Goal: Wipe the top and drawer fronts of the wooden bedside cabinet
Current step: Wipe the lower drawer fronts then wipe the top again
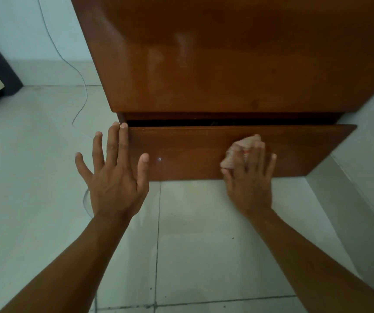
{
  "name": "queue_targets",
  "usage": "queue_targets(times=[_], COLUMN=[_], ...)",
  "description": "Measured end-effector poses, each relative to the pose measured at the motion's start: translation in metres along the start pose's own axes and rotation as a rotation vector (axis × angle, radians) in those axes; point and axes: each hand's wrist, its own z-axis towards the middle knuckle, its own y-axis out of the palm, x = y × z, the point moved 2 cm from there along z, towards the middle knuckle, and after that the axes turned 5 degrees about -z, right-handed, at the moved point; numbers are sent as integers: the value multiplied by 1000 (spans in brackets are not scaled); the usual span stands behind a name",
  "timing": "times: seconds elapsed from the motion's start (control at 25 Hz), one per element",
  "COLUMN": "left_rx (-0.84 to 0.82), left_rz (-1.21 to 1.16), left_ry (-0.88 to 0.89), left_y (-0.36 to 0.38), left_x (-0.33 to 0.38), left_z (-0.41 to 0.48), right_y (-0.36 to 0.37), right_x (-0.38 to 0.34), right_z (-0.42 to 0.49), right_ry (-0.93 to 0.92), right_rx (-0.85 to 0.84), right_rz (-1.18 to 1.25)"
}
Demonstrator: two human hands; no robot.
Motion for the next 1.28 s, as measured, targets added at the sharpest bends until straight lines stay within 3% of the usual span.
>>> queue_targets(times=[0.24,0.4,0.52,0.6,0.68,0.72,0.84,0.92,1.12,1.28], left_rx=[-27,-72,-157,-231,-296,-322,-401,-453,-550,-538], left_rz=[12,20,67,91,83,77,58,48,96,110], left_ry=[-11,-39,-29,-29,-45,-56,-78,-101,-144,-169], left_y=[0,-7,-17,-27,-37,-43,-56,-60,-43,-29], left_x=[3,8,10,11,17,22,41,51,58,55], left_z=[-1,-1,1,3,3,3,-4,-6,-3,-3], right_y=[-24,-42,-50,-58,-89,-114,-165,-178,-161,-154], right_x=[103,83,78,82,76,66,36,24,19,23], right_z=[-5,12,29,29,30,36,51,64,74,75], right_ry=[599,766,1215,1322,1288,1172,518,305,215,121], right_rx=[-53,41,166,37,-235,-332,-417,-525,-698,-561], right_rz=[189,472,768,761,621,519,257,184,132,92])
